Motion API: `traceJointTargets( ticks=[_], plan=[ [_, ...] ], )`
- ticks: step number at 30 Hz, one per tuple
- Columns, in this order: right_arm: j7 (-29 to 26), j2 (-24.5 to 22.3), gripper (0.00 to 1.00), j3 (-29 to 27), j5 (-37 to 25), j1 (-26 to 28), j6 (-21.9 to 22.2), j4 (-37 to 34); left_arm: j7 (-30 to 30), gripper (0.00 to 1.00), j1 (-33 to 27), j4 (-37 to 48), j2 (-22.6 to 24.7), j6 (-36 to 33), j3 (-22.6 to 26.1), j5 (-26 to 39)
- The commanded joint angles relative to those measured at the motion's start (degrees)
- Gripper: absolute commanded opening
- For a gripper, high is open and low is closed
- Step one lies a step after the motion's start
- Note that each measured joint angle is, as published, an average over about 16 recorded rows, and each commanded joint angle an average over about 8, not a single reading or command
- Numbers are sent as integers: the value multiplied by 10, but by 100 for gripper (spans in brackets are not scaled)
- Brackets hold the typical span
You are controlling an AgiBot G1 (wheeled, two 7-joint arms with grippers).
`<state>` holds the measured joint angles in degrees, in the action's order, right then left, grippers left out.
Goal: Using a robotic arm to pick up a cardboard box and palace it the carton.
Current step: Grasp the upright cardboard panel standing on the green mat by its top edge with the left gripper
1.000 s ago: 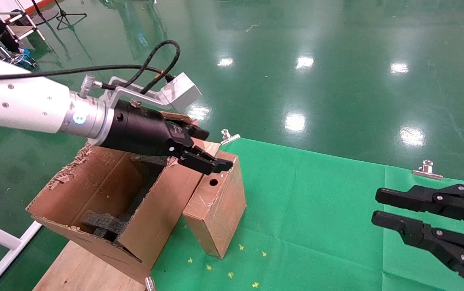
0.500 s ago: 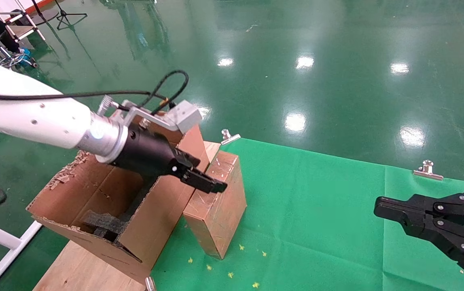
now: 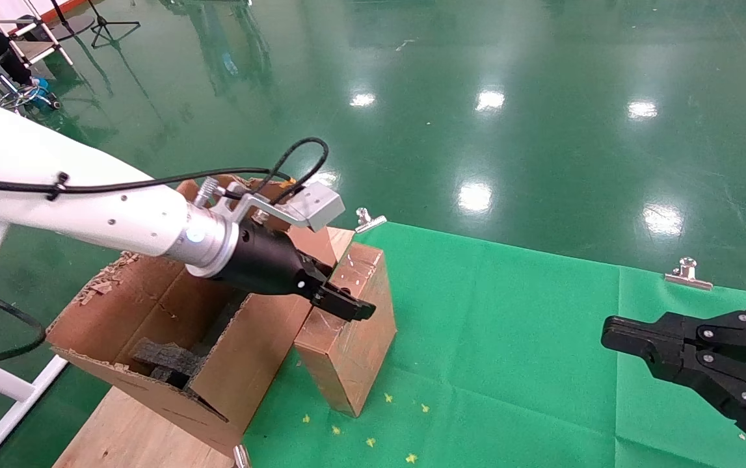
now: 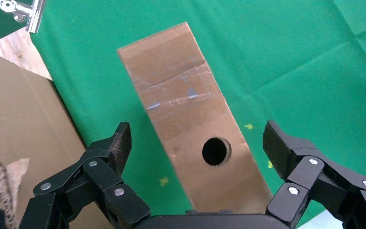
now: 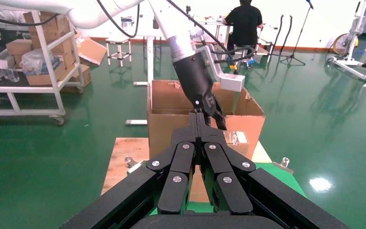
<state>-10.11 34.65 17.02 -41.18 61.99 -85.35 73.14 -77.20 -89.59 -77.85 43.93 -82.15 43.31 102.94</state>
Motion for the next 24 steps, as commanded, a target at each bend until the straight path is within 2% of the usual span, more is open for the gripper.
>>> traceJointTargets(
  ticks=[1, 7, 8, 9, 15, 16, 17, 23, 24],
  plan=[
    [0, 0, 0, 0, 0, 0, 0, 0, -2, 100, 3, 0, 5, 4, 4, 8],
    [0, 0, 0, 0, 0, 0, 0, 0, 3, 100, 6, -1, 9, 25, 3, 20],
    [0, 0, 3, 0, 0, 0, 0, 0, 5, 100, 7, -1, 9, 30, 2, 20],
    [0, 0, 12, 0, 0, 0, 0, 0, 7, 100, 9, -1, 8, 33, 1, 21],
    [0, 0, 87, 0, 0, 0, 0, 0, 13, 100, 13, -1, 7, 43, 1, 22],
    [0, 0, 96, 0, 0, 0, 0, 0, 13, 97, 13, -1, 7, 43, 0, 22],
    [0, 0, 100, 0, 0, 0, 0, 0, 13, 89, 14, -1, 7, 43, 0, 22],
    [0, 0, 100, 0, 0, 0, 0, 0, 12, 14, 13, -1, 7, 42, 0, 21],
    [0, 0, 100, 0, 0, 0, 0, 0, 11, 5, 13, -1, 7, 42, 0, 21]
  ],
)
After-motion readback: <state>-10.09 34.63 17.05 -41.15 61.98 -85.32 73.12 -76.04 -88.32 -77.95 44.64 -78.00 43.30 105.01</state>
